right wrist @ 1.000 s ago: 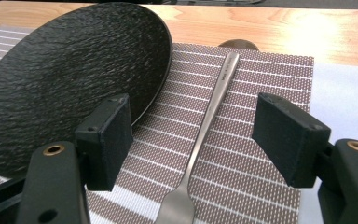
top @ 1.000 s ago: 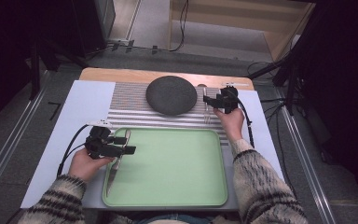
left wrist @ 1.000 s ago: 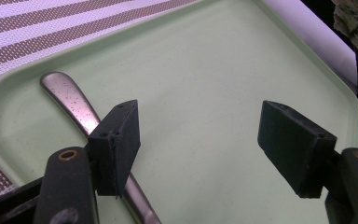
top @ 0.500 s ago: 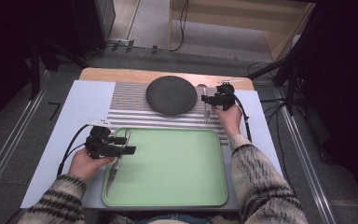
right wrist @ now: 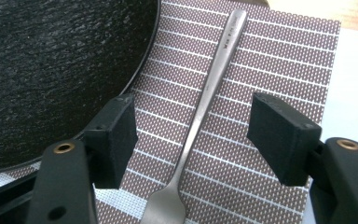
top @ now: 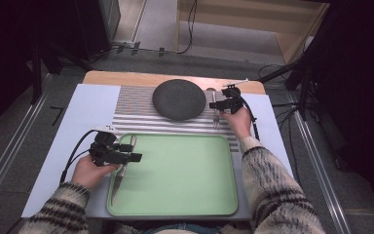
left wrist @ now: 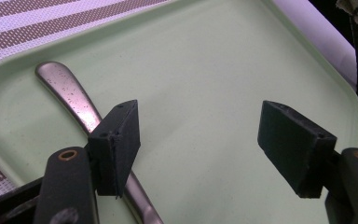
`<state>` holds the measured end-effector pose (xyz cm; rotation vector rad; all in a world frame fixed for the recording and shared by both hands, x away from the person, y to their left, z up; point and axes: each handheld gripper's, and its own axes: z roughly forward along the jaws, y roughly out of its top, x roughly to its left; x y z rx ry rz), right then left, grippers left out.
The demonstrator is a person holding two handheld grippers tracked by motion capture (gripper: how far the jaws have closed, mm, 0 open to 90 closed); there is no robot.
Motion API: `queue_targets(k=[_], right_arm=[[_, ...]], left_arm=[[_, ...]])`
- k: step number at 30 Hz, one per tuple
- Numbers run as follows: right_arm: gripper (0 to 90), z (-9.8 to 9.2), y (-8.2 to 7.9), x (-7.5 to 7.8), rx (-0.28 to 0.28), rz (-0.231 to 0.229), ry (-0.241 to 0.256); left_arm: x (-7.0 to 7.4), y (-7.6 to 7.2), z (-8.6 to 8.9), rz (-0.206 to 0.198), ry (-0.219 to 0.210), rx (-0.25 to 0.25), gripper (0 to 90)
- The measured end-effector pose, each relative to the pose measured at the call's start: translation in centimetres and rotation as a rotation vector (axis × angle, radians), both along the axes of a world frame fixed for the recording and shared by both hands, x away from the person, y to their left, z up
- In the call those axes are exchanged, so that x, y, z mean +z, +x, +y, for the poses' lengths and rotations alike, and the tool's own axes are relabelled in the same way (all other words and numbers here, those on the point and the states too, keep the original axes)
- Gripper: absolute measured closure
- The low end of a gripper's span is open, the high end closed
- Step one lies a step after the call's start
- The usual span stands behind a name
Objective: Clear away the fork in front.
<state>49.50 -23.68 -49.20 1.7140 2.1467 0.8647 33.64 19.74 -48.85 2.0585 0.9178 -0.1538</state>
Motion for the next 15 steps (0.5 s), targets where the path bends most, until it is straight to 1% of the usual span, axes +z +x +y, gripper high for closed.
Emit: queue_targets(k=[3, 5, 8, 12, 13, 15], right_arm=[[33.7, -0.04, 0.09, -0.13, -0.003, 0.02, -0.001], [35.0, 0.0, 0.16, -0.35, -0.006, 0.045, -0.005], [36.9, 0.1, 0.25, -0.63, 0.003, 0.074, -0.018], [40.5, 0.19, 0.33, -0.8, 0.0, 0.096, -0.017], [41.2, 0.25, 0.35, -0.83, -0.002, 0.106, -0.022], [43.1, 0.37, 0.41, -0.78, -0.009, 0.109, -0.032]], left_arm=[[0.0, 0.0, -0.01, 0.0, 0.001, -0.002, 30.5], [-0.01, -0.01, -0.02, 0.0, 0.001, -0.003, 30.5], [-0.04, 0.0, -0.05, 0.003, 0.001, -0.005, 30.5], [-0.05, 0.0, -0.09, 0.003, 0.007, -0.006, 30.5], [-0.05, 0.0, -0.1, 0.003, 0.008, -0.005, 30.5], [-0.05, -0.01, -0.1, 0.003, 0.007, -0.005, 30.5]])
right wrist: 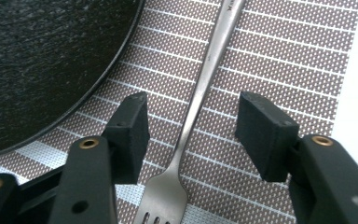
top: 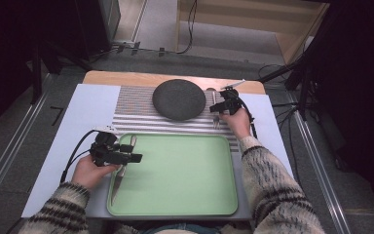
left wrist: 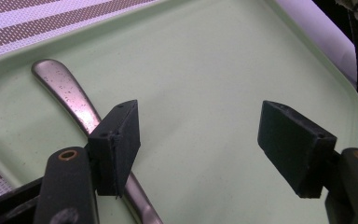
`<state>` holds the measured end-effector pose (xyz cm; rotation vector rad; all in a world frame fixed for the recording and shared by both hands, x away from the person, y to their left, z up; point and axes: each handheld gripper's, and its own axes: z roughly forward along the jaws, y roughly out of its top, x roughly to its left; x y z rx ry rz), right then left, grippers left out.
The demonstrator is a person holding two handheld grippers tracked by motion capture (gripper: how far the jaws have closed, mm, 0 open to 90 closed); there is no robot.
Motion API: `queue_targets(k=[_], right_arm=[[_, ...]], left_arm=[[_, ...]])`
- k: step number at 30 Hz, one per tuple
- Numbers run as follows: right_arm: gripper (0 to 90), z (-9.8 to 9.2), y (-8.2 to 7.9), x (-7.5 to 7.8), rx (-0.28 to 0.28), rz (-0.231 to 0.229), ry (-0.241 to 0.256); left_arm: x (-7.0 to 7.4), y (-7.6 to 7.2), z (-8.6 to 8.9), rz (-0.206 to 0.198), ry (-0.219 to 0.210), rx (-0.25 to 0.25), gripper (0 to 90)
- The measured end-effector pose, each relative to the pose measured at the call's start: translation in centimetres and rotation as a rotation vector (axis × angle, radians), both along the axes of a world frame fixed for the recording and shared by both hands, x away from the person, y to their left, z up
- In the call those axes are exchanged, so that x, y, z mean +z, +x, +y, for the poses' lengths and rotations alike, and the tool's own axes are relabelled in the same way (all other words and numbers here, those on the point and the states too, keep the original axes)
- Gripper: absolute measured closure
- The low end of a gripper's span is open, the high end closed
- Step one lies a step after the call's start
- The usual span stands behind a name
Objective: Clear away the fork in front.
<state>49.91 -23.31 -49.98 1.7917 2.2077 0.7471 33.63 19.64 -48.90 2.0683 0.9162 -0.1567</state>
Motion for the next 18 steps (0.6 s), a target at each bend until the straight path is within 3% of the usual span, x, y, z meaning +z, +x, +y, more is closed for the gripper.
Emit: queue_targets(k=[6, 18], right_arm=[[50.7, 0.7, 0.0, 0.1, -0.017, 0.009, -0.046], [77.1, 1.3, 0.3, 0.5, -0.093, 0.053, -0.117]], left_arm=[[0.0, 0.0, 0.0, 0.006, -0.004, 0.002, 30.4], [0.0, 0.1, 0.0, 0.005, 0.001, -0.002, 30.5]])
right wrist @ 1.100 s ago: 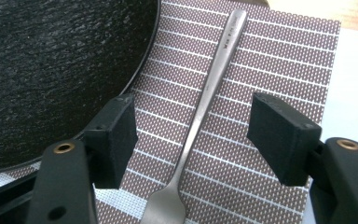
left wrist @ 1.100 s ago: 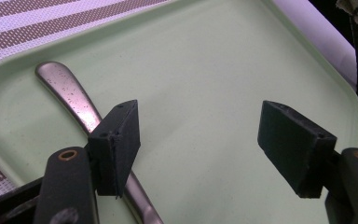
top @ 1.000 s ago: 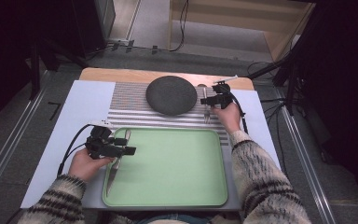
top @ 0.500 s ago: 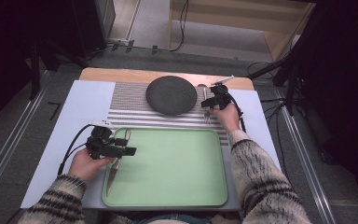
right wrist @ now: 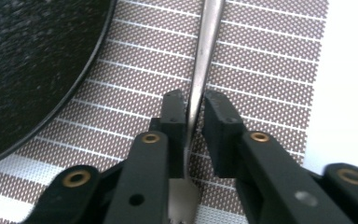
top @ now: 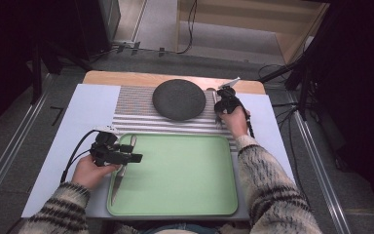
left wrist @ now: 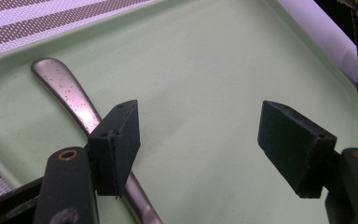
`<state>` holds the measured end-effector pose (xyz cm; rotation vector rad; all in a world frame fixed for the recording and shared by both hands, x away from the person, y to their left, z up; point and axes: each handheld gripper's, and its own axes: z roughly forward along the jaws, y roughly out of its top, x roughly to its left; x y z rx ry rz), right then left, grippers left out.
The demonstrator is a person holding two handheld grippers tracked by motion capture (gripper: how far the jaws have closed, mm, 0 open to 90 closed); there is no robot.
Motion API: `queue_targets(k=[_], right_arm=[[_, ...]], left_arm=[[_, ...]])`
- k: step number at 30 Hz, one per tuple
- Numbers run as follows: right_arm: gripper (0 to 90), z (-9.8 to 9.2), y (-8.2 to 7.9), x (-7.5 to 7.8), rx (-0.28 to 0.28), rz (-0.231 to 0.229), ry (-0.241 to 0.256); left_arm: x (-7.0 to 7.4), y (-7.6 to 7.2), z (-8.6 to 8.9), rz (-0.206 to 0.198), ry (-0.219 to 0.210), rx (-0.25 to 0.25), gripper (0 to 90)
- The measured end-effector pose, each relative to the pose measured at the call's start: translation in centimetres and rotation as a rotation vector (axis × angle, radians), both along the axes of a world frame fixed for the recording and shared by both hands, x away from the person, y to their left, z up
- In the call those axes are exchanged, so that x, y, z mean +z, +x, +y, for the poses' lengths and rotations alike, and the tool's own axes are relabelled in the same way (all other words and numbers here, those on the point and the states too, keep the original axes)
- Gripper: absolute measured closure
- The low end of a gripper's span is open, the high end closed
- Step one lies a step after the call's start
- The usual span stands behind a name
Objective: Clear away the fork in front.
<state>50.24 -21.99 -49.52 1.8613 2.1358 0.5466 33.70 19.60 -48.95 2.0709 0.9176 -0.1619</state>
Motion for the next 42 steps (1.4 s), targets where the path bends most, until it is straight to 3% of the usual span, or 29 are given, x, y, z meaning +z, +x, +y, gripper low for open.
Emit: queue_targets(k=[6, 16, 21, 33, 42], right_arm=[[82.3, -0.5, 0.2, 0.0, -0.047, 0.018, 0.041], [83.1, -1.3, 0.4, 0.1, -0.052, 0.037, 0.098], [83.2, -1.6, 0.3, 0.4, -0.045, 0.037, 0.104], [83.2, -2.5, -0.7, 2.1, 0.001, -0.003, 0.157], [83.2, -2.2, -2.7, 3.7, 0.069, -0.048, 0.18]], left_arm=[[0.0, 0.0, 0.0, -0.001, 0.002, 0.0, 30.4], [0.1, 0.0, 0.1, -0.01, -0.005, 0.009, 30.4], [0.1, 0.0, 0.1, -0.014, -0.001, 0.012, 30.4], [0.2, 0.1, 0.2, -0.005, -0.017, 0.024, 30.3], [0.3, 0.2, 0.1, -0.002, -0.024, 0.039, 30.3]])
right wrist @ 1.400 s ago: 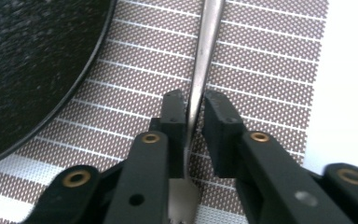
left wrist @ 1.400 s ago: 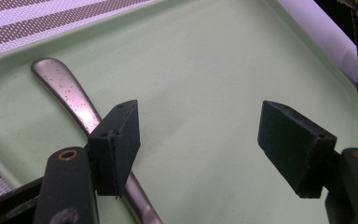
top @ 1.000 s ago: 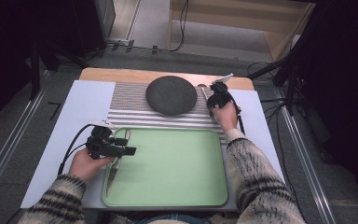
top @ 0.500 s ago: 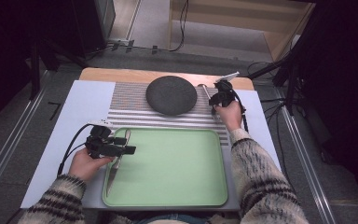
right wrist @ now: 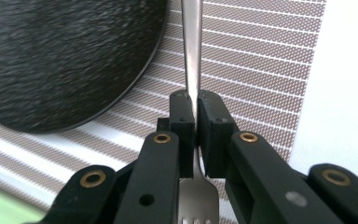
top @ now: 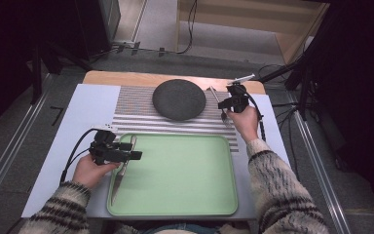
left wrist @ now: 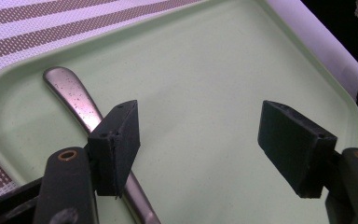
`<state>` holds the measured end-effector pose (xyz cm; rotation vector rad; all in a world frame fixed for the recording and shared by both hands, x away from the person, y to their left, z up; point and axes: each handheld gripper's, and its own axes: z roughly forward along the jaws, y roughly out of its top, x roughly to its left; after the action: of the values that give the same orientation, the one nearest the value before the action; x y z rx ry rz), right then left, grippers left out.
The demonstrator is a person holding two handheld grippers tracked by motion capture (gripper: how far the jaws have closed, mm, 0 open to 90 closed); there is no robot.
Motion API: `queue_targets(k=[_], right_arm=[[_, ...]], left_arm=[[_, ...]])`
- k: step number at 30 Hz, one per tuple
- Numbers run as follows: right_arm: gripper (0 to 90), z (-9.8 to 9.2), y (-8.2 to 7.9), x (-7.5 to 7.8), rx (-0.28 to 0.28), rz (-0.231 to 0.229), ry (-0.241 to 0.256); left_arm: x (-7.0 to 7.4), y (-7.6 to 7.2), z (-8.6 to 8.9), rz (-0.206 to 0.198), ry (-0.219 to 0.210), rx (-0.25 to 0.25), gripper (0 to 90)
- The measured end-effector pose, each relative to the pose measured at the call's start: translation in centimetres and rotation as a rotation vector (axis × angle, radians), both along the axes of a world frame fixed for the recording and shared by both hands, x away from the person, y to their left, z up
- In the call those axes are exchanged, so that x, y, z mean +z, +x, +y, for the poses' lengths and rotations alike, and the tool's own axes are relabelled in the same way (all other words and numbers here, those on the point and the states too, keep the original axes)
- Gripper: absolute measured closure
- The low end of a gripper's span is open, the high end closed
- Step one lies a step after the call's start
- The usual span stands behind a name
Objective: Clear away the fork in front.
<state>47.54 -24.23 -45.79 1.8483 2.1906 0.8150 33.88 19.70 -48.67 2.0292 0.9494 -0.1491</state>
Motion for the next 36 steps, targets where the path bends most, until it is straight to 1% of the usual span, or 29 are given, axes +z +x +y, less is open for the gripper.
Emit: queue_targets(k=[5, 6, 7, 9, 12, 13, 15, 17, 21, 25, 28, 29, 30, 32, 36], right_arm=[[83.2, -0.1, -1.4, 0.6, 0.029, -0.025, 0.025], [83.2, -0.2, -1.7, 0.7, 0.045, -0.03, 0.032], [83.2, -0.1, -1.9, 0.8, 0.044, -0.031, 0.034], [83.2, 0.0, -2.5, 1.0, 0.066, -0.046, 0.038], [83.2, 0.1, -3.5, 1.2, 0.097, -0.065, 0.041], [83.2, 0.2, -3.8, 1.2, 0.104, -0.068, 0.044], [83.2, 0.2, -4.4, 1.2, 0.118, -0.075, 0.051], [83.2, 0.3, -5.0, 1.1, 0.129, -0.074, 0.046], [83.2, 0.4, -5.9, 1.0, 0.144, -0.078, 0.048], [83.3, 0.7, -6.8, 0.9, 0.163, -0.082, 0.049], [83.3, 1.0, -7.6, 0.9, 0.188, -0.093, 0.054], [83.2, 1.1, -7.8, 1.0, 0.188, -0.093, 0.057], [83.2, 1.2, -8.1, 1.0, 0.202, -0.098, 0.063], [83.2, 1.4, -8.6, 1.0, 0.218, -0.096, 0.064], [83.2, 1.7, -9.7, 0.8, 0.239, -0.104, 0.076]], left_arm=[[0.1, 0.0, -0.4, -0.004, 0.005, 0.007, 30.3], [0.1, 0.0, -0.5, -0.002, 0.006, 0.009, 30.3], [0.1, 0.0, -0.6, 0.001, 0.003, 0.007, 30.4], [0.2, 0.0, -0.9, -0.011, 0.013, 0.005, 30.4], [0.4, 0.1, -1.1, -0.015, 0.003, 0.004, 30.7], [0.4, 0.1, -1.1, -0.015, -0.004, 0.006, 32.1], [0.5, 0.2, -1.2, -0.015, -0.007, 0.005, 32.0], [0.5, 0.2, -1.3, -0.014, -0.012, 0.004, 32.4], [0.7, 0.2, -1.5, -0.032, -0.015, 0.003, 34.1], [0.7, 0.2, -1.7, -0.036, -0.012, 0.002, 34.1], [0.6, 0.3, -1.9, -0.023, -0.011, 0.002, 33.5], [0.6, 0.3, -1.9, -0.02, -0.009, 0.002, 33.0], [0.6, 0.3, -2.0, -0.016, -0.008, 0.003, 33.1], [0.6, 0.3, -2.0, -0.004, -0.024, 0.005, 33.2], [0.7, 0.4, -2.2, -0.001, -0.032, 0.006, 33.2]])
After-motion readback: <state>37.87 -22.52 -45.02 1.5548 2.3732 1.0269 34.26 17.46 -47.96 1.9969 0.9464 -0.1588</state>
